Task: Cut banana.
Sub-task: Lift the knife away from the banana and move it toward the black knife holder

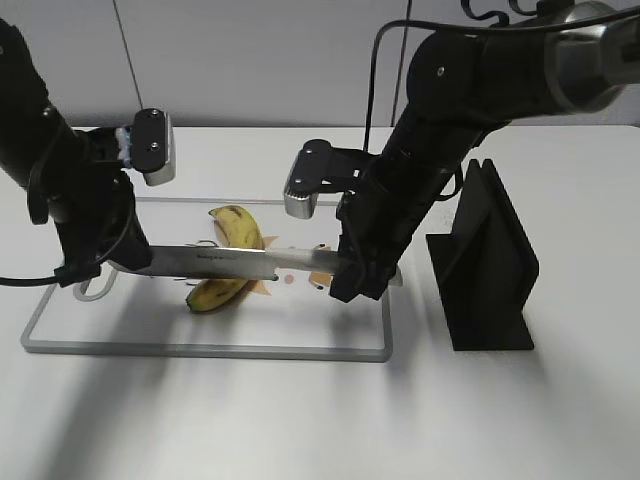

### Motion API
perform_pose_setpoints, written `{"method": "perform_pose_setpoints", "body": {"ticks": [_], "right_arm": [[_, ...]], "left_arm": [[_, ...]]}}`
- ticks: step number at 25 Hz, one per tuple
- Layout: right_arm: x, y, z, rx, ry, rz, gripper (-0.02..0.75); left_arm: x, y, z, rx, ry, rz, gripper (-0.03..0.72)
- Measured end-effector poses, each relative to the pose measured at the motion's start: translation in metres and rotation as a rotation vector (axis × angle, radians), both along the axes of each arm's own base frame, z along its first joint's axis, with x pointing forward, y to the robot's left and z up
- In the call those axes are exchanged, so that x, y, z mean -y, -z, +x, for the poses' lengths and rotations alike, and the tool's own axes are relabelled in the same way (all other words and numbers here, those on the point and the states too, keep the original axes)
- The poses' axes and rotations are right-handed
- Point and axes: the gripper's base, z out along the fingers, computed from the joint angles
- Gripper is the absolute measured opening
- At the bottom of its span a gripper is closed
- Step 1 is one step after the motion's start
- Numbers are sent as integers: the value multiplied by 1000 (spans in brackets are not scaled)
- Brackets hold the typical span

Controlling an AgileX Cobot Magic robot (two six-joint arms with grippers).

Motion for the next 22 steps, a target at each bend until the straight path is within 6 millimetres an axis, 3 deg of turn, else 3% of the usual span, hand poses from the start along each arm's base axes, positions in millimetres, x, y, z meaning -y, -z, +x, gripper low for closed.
{"method": "perform_pose_setpoints", "body": {"ticks": [22], "right_arm": [[0, 31, 5, -35, 5, -39, 177]], "left_arm": [[3, 28, 9, -73, -25, -20, 31]]}}
